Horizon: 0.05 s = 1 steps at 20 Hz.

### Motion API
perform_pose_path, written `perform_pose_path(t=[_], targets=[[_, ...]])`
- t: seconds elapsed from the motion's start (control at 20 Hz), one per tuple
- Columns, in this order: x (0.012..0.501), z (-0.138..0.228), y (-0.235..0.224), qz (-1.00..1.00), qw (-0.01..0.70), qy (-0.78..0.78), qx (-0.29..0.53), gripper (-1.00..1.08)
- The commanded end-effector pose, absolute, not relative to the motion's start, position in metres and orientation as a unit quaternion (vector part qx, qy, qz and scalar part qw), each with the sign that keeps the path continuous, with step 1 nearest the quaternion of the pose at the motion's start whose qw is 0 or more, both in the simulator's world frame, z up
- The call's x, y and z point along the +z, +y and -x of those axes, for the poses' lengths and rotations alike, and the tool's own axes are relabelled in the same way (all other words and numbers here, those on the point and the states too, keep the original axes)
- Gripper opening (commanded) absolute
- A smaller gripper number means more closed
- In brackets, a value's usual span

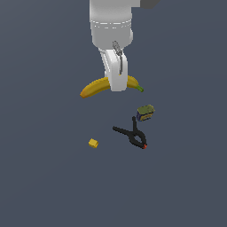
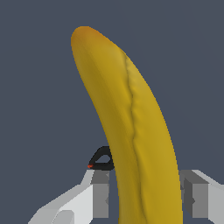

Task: Pick up a designated object from a clutter of objects.

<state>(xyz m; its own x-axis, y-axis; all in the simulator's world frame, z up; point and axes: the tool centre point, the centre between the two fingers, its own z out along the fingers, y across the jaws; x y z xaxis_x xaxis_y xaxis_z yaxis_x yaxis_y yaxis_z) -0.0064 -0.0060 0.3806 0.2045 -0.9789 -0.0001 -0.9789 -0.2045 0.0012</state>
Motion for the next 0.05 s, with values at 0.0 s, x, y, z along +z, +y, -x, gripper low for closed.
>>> perform_pose_path(t=[0.0], targets=[[0.3819,0.0057,-0.0059,-0.776,0.000,-0.631,0.000,-1.00]])
